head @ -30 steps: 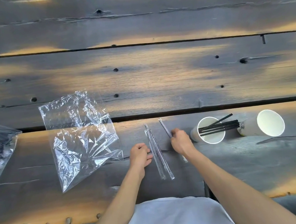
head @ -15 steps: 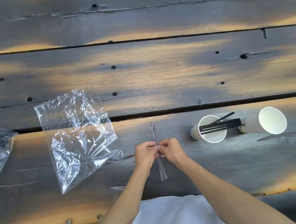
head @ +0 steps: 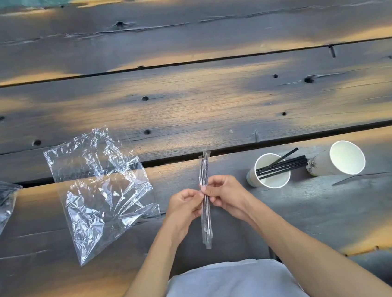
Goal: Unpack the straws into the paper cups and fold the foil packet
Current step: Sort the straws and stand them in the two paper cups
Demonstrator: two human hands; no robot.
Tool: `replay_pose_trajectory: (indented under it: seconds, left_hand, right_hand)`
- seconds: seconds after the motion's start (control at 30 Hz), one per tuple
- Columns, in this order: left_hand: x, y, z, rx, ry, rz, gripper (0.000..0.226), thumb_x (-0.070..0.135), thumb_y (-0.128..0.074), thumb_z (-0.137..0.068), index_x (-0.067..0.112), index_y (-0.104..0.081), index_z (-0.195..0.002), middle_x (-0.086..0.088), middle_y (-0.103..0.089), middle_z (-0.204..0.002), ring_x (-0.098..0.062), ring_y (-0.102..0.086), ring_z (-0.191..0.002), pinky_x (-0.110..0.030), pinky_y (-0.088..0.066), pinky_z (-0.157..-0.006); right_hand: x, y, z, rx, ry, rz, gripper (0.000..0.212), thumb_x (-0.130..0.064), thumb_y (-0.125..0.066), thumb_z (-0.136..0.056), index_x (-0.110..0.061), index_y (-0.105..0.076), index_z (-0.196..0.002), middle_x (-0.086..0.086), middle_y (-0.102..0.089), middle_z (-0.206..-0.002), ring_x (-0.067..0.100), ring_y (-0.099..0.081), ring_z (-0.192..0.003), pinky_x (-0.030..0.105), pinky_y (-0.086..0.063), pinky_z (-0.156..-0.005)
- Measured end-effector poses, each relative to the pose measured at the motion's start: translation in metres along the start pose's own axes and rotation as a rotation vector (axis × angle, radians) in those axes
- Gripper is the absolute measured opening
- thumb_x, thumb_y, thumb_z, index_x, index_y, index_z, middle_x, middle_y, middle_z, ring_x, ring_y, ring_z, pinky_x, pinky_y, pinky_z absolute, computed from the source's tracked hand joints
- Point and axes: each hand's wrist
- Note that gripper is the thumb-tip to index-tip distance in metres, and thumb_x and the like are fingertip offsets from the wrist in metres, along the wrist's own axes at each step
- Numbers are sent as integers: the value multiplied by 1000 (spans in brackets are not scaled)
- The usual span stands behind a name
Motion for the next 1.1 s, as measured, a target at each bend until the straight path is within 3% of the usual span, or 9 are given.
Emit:
replay_pose_trajectory:
  seconds: [0.2,0.4,0.5,0.6,0.7,0.83,0.97,1.03,1.1]
  left_hand:
    - [0,-3,27,-94,-14,-68,29,25,-50,-103,1,-65,-101,-10,-66,-66,-18,-57,-51,-24,-45,-50]
    - [1,-3,41,-36,56,-235,44,48,-48,-100,9,-68,-94,-6,-61,-65,-14,-56,-55,-23,-47,-53]
    - [-1,-5,43,-48,-4,-223,41,43,-48,-102,6,-66,-96,-3,-55,-64,-11,-46,-49,-21,-31,-42]
    - [-5,-8,45,-64,-88,-255,37,36,-47,-103,5,-66,-98,0,-56,-63,-9,-42,-46,-19,-22,-38]
    - [-9,-9,47,-105,-119,-310,36,35,-47,-104,8,-68,-94,3,-52,-59,-8,-39,-45,-18,-20,-41]
    - [-12,-15,46,-172,-117,-410,38,34,-43,-105,13,-65,-82,4,-44,-57,-7,-34,-45,-18,-17,-44]
    - [-13,-25,45,-267,-123,-515,38,33,-44,-105,14,-68,-81,5,-51,-58,-9,-42,-47,-21,-27,-44]
    - [-17,-30,40,-212,-199,-610,29,35,-51,-102,19,-70,-86,7,-64,-70,-8,-55,-59,-28,-45,-58]
    - [-30,-29,28,-74,-296,-737,18,37,-59,-96,25,-67,-107,5,-68,-106,-6,-62,-92,-31,-48,-90]
  right_hand:
    - [-17,-10,12,-32,118,-22,6,3,-64,-92,0,-59,-92,4,-58,-58,8,-48,-42,21,-49,-45]
    - [-17,-10,22,51,245,22,8,4,-64,-90,1,-61,-97,9,-60,-71,9,-51,-50,18,-40,-43]
    - [-14,-11,30,31,248,36,19,6,-66,-88,6,-64,-107,8,-59,-69,13,-52,-51,20,-44,-44]
    - [-14,-10,38,-5,223,39,15,7,-66,-88,1,-67,-103,8,-58,-65,15,-50,-49,24,-48,-46]
    - [-19,-5,48,-53,180,108,13,2,-67,-89,1,-66,-102,8,-58,-65,14,-51,-49,26,-47,-51]
    - [-35,10,63,33,250,110,16,-11,-63,-95,4,-64,-101,6,-58,-67,14,-52,-49,21,-39,-42]
    - [-44,32,87,13,285,177,9,-2,-62,-94,-6,-60,-86,5,-56,-61,13,-52,-45,20,-38,-39]
    - [-47,46,98,59,323,214,13,1,-61,-93,-7,-60,-83,8,-55,-60,16,-53,-46,22,-40,-41]
    - [-53,65,110,149,399,186,15,2,-61,-93,-7,-62,-81,9,-56,-62,19,-54,-50,24,-43,-44]
Point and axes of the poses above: each hand's wrist, its own z-axis away from the middle knuckle, its own y-axis out of the back of the hand, x = y × z
